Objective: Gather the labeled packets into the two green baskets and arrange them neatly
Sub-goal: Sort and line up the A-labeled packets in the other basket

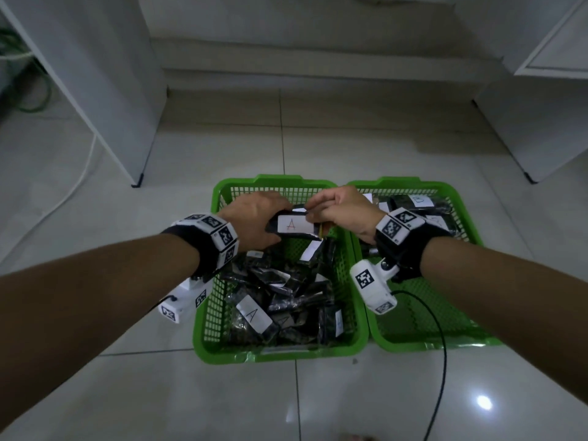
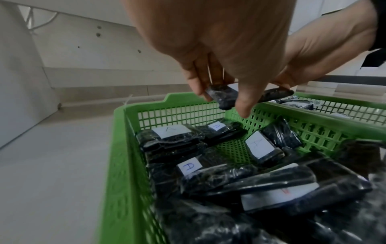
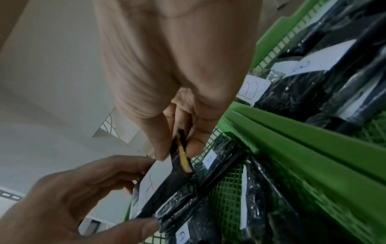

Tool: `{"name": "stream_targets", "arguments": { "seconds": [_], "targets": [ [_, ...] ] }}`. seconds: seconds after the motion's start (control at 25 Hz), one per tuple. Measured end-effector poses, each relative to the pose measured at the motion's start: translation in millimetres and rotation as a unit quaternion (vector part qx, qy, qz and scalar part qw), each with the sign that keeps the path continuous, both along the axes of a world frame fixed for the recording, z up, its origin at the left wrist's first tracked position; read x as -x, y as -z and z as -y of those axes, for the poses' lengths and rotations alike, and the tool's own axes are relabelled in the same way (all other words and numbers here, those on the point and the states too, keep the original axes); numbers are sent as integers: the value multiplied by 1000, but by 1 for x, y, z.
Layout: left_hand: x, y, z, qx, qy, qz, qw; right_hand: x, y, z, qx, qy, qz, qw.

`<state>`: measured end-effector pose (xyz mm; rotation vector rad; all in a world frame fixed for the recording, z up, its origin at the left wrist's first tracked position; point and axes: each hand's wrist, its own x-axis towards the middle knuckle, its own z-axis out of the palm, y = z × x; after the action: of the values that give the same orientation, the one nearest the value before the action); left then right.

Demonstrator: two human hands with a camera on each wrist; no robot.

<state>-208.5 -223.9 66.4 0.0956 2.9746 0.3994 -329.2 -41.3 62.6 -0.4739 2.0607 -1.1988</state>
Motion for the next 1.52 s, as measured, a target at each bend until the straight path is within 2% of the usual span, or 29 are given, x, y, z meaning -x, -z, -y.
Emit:
{"name": "stream_targets", "arguments": {
  "seconds": [0.08, 0.12, 0.2, 0.28, 0.36, 0.4, 0.44, 0.48, 0.6, 0.68, 0.8, 0.96, 1.04, 1.12, 1.32, 1.4, 1.52],
  "targets": [
    [-4, 5, 7, 1, -28, -7, 1000, 1, 8, 3, -73, -40, -82, 993],
    [-6, 7, 13, 0, -41, -13, 999, 0, 12, 3, -144, -113, -157, 971],
    [-12, 11, 25, -1, -62, -12, 998, -10, 17, 4, -286, -294, -259, 875],
    [-18, 14, 36, -2, -80, -4, 997, -20, 20, 7, -349, -414, -282, 792],
    [-23, 15, 44, -8, -86, 1, 996, -25, 19, 11, -375, -461, -314, 740],
    [-26, 15, 46, -12, -90, 6, 996, -25, 18, 14, -378, -466, -331, 729],
    [-27, 15, 48, -16, -90, 8, 996, -26, 15, 14, -380, -459, -338, 729],
    [-29, 15, 49, -17, -89, 8, 996, -25, 13, 15, -381, -440, -327, 744],
    [-30, 15, 51, -20, -91, 8, 996, -24, 6, 15, -378, -387, -230, 809],
    [-30, 14, 51, -26, -97, 14, 995, -24, 4, 17, -385, -383, -168, 823],
    [-28, 11, 47, -39, -106, 27, 993, -27, 2, 17, -380, -384, -131, 831],
    [-27, 13, 43, -43, -103, 56, 992, -22, -4, 12, -320, -320, -84, 888],
    [-27, 14, 40, -34, -91, 77, 992, -22, -3, 10, -317, -321, -83, 889],
    [-27, 13, 38, -45, -96, 91, 990, -24, -1, 9, -332, -339, -93, 875],
    [-29, 10, 36, -57, -120, 108, 985, -24, -6, 6, -338, -390, -57, 855],
    [-30, 5, 31, -60, -124, 117, 983, -22, -11, 1, -313, -380, -42, 869],
    [-29, -4, 24, -93, -156, 121, 976, -16, -19, -11, -259, -326, 30, 909]
  ]
}}
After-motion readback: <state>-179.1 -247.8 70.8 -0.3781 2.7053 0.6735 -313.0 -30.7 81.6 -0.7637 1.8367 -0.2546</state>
